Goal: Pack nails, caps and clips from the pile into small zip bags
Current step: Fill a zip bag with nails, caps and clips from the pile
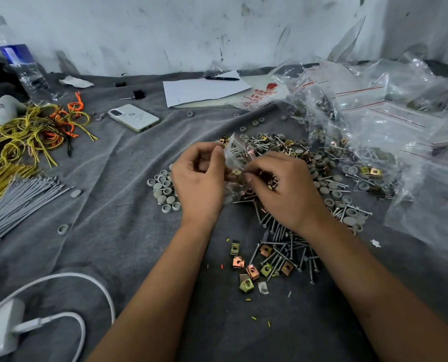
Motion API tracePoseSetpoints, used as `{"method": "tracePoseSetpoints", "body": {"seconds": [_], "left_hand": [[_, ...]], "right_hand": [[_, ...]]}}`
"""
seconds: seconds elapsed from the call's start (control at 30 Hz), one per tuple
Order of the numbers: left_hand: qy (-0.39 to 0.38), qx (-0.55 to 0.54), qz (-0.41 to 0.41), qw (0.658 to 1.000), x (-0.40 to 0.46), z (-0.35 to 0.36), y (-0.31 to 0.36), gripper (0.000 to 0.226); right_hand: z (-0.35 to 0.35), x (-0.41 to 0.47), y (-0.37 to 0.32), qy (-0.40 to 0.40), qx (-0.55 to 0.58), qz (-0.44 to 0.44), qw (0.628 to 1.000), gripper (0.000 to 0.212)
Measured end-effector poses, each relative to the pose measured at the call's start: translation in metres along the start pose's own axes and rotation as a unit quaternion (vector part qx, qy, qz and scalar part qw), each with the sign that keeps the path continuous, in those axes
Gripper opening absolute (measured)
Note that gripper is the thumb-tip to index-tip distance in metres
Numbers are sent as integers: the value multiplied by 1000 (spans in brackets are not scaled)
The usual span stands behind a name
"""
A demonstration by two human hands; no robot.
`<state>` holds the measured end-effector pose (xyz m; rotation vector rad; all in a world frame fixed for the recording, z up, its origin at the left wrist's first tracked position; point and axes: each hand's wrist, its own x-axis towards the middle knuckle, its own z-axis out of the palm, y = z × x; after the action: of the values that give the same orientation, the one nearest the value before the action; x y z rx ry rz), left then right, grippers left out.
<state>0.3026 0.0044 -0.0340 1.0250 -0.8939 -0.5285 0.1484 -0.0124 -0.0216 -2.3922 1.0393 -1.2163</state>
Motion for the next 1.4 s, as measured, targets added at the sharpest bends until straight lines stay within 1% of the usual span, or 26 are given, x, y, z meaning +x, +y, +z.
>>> {"method": "tracePoseSetpoints", "body": {"seconds": [0.07,0.17,0.23,0.3,0.43,0.57,0.67,0.73,0.77,0.83,0.87,0.9,0.93,1.0,1.07,1.1,1.2,1.3,1.4], "left_hand": [[33,-3,-3,999,1,-2,1,15],[79,15,-7,997,3,-6,0,20],[93,39,1,995,3,-7,0,21],[83,59,2,995,2,-7,1,20],[0,69,-10,998,0,-5,0,21],[-91,47,-42,994,-2,-2,-1,43],[-136,-5,-89,987,-5,2,0,53],[-177,-30,-106,978,-6,3,3,52],[-200,-24,-105,974,-6,2,4,47],[-226,18,-90,970,-8,3,3,32],[-221,41,-85,971,-8,4,1,24],[-205,57,-85,973,-9,5,-1,21],[-189,62,-89,976,-9,6,-2,23],[-158,56,-92,982,-8,6,0,26],[-124,54,-103,985,-5,6,1,27],[-107,52,-111,987,-4,6,0,26],[-75,79,-104,989,-2,5,-4,31],[-87,146,-63,983,-4,5,-5,39],[-67,202,-4,977,-8,5,-3,42]], "right_hand": [[-3,2,1,24,-5,13,1000,9],[-10,3,2,75,20,27,997,11],[-13,4,1,113,56,24,992,13],[-16,6,2,138,80,15,987,15],[-16,11,4,154,132,24,979,17],[-19,15,3,155,158,33,974,15],[-24,20,-5,143,186,15,972,12],[-27,25,-6,150,178,-5,972,13],[-28,28,-7,156,170,-5,973,13],[-26,29,-6,158,177,27,971,16],[-23,28,-4,154,189,58,968,22],[-21,24,-1,142,201,93,965,25],[-18,20,1,121,208,129,962,24],[-15,12,7,66,173,175,967,14],[-12,7,10,15,153,191,969,37],[-11,5,12,1,159,196,968,42],[-8,6,15,4,134,195,972,37],[-1,4,12,40,114,186,975,35],[3,0,7,82,74,170,979,34]]}}
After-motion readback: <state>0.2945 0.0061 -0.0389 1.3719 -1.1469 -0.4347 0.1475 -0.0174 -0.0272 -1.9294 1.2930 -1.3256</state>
